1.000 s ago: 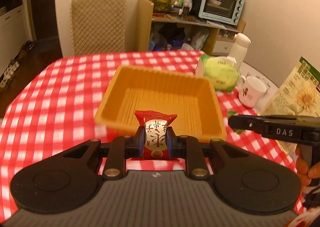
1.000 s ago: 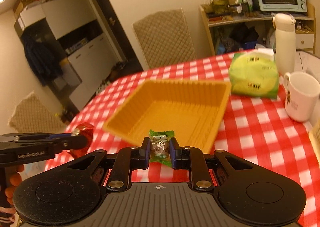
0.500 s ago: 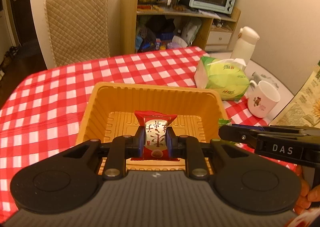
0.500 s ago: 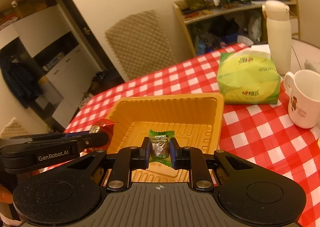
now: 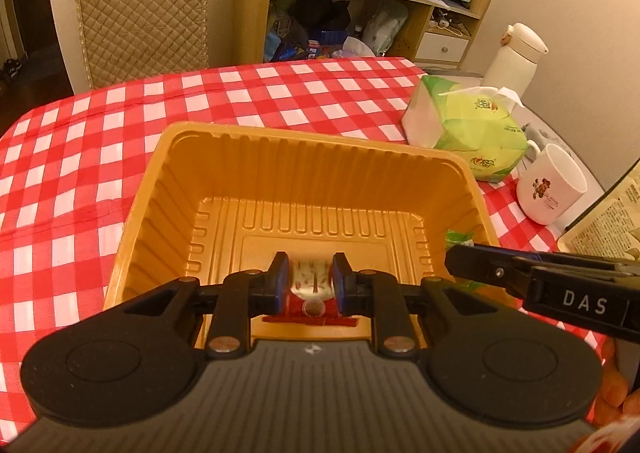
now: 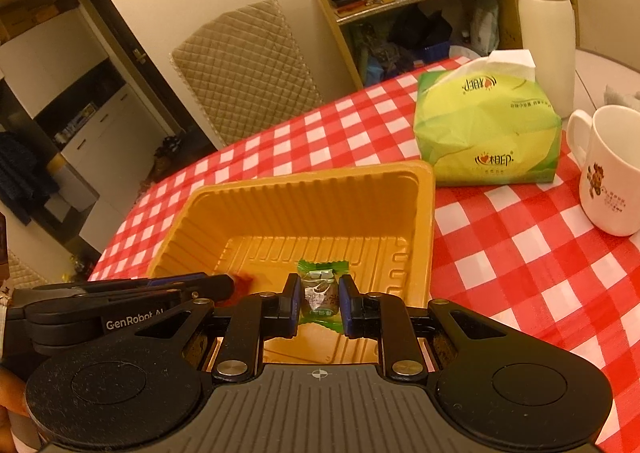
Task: Organize snacks
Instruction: 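Carry the green candy with the right gripper while the left carries the red-gold pack to the orange tray, then open the left gripper over the tray while the right gripper releases the green candy into it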
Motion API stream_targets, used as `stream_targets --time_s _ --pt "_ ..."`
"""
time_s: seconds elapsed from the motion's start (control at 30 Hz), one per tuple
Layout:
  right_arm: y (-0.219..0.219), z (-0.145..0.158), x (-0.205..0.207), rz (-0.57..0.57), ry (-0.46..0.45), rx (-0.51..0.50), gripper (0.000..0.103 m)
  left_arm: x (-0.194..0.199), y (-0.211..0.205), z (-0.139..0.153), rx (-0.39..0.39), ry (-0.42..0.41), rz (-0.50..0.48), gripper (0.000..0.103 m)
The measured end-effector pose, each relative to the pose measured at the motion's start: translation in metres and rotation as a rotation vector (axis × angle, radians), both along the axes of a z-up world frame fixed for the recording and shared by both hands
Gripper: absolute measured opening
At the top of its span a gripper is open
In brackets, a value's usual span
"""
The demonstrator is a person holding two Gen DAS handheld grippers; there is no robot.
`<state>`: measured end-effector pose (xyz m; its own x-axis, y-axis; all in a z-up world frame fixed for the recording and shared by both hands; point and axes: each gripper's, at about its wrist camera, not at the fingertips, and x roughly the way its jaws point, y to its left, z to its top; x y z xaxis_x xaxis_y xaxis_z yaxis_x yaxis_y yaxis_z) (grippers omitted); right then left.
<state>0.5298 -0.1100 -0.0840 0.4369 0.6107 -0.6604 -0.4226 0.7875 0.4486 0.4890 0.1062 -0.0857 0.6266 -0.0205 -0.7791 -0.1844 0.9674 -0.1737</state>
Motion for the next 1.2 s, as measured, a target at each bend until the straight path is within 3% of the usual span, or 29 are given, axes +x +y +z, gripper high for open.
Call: stream_targets --time_s 0.6,0.83,0.9,1.03,1.2 --pt "0.017 0.001 0.003 -0.004 -0.012 -0.016 0.02 -0.026 0.023 0.013 -0.011 -0.004 0.009 0.027" --pt "0.017 0.006 0.005 -0.047 0.015 0.065 0.022 -0.042 0.027 0.021 -0.008 -0.022 0.006 0.041" --pt "0.015 0.009 0.003 -0.055 0.016 0.066 0.025 -0.048 0.028 0.024 -0.007 -0.03 0.005 0.046" --pt "0.008 0.02 -0.006 -0.086 -0.005 0.07 0.057 -0.062 0.03 0.033 -0.006 -0.043 -0.001 0.05" --pt "-0.003 0.032 -0.028 -0.12 -0.025 0.083 0.061 -0.084 0.032 0.044 -0.019 -0.062 -0.007 0.056"
